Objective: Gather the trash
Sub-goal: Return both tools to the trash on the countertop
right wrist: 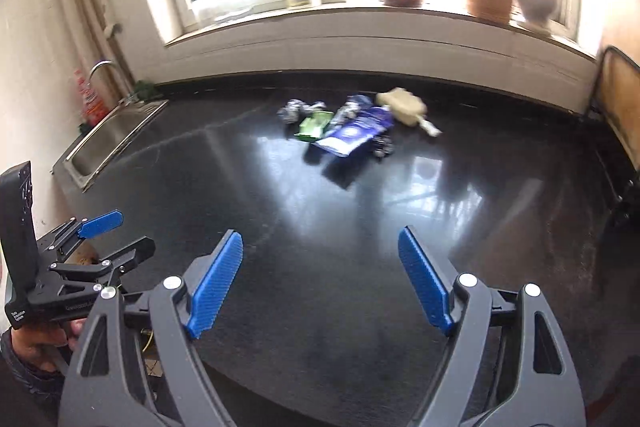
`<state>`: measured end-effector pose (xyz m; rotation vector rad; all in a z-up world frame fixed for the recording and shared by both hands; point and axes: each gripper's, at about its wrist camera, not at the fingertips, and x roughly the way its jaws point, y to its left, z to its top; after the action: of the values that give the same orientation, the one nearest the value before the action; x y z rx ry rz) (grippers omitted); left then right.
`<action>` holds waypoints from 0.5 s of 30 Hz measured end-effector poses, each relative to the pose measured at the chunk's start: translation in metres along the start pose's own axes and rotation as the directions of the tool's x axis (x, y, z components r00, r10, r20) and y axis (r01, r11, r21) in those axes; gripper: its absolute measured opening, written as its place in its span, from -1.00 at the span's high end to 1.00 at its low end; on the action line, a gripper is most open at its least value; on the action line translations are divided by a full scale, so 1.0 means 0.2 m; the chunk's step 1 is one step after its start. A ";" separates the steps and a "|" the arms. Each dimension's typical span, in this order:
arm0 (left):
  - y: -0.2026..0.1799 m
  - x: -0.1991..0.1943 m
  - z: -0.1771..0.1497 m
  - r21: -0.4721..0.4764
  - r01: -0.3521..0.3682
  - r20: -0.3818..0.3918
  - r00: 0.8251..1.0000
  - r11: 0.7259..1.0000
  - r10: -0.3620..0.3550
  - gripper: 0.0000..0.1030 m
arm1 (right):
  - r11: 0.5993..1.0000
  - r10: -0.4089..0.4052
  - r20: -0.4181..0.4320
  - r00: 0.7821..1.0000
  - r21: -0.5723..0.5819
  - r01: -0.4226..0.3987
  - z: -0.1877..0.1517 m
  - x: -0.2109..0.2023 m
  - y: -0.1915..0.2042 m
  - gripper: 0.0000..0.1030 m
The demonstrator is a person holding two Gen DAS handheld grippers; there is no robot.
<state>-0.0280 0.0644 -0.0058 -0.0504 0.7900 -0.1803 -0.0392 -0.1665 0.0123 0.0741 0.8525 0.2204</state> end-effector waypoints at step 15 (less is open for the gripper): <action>-0.17 0.34 0.16 0.085 -0.029 -0.082 0.996 0.996 0.036 -0.71 | 0.996 -0.057 -0.029 0.998 0.062 0.059 0.00 0.08 -0.40 -0.51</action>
<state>0.0367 0.0171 -0.0282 0.0499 0.8656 -0.1859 -0.0159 -0.2419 -0.0114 0.1049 0.8872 0.1403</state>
